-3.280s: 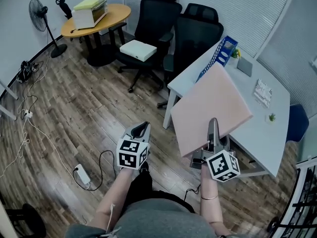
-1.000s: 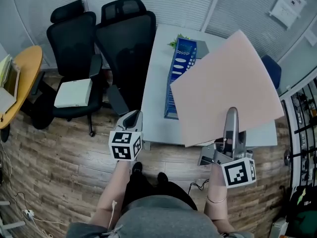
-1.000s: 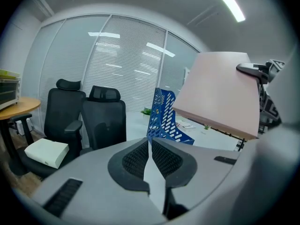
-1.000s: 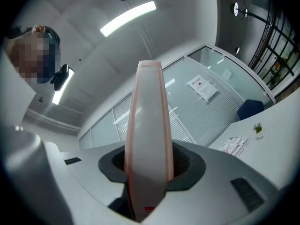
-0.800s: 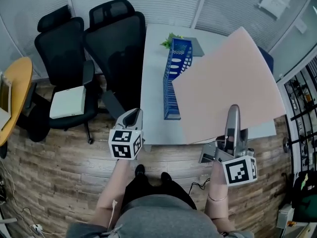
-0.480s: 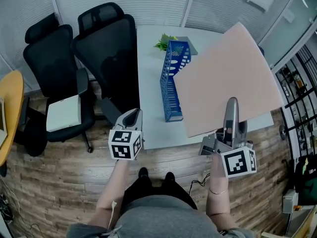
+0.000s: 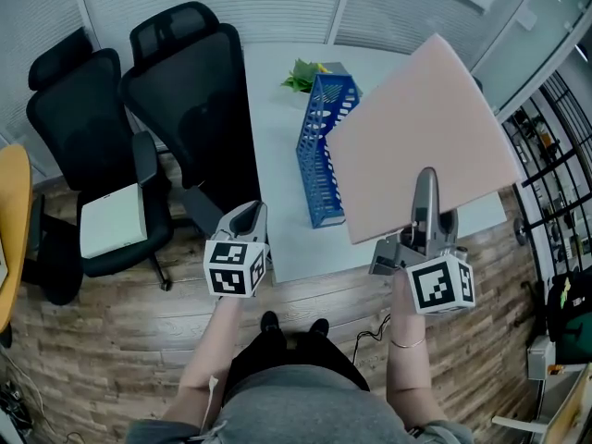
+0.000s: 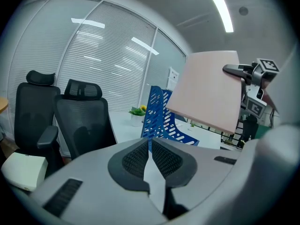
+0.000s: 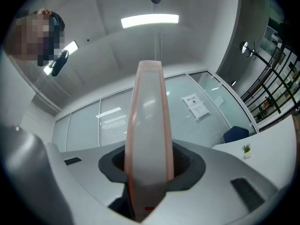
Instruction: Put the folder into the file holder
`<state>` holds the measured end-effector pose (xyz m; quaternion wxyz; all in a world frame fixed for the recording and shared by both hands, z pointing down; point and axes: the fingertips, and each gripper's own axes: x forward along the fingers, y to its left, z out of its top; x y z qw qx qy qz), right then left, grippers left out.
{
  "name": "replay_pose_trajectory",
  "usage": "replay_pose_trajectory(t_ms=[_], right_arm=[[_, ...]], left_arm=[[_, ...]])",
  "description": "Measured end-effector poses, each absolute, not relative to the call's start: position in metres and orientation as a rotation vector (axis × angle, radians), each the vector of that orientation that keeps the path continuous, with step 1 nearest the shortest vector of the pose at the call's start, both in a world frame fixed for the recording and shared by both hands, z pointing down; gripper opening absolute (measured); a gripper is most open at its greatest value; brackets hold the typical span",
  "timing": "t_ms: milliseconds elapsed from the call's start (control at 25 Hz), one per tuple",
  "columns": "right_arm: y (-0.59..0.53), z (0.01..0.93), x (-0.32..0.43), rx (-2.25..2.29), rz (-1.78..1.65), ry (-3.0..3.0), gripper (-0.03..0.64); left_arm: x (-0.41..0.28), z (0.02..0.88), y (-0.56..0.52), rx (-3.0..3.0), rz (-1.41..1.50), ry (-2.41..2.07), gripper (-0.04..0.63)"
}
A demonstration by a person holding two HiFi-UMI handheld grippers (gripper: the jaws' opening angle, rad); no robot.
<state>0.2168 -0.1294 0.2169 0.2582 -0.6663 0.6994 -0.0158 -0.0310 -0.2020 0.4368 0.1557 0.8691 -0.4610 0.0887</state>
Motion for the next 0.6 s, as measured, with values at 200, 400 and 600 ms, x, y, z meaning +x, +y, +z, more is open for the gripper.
replay_pose_trajectory(t_ms=[200,400,600], right_arm=[[-0.142,0.221,0.214,-1.823,-0.029,1.896,0.161],[-0.155,0.227,0.209,-1.843,-0.012,1.914,0.161],[-0.168,0.232,0.202,-1.868,0.005,1.936,0.161]], left_arm=[[-0.031,0.439,-0.204,2.497,0.259,-1.304,0.035],[-0.037,0.442,-0.206,2.485,0.262,-1.311,0.035],[-0.039,0.441,-0.208,2.483,0.249,-1.310,0.035]])
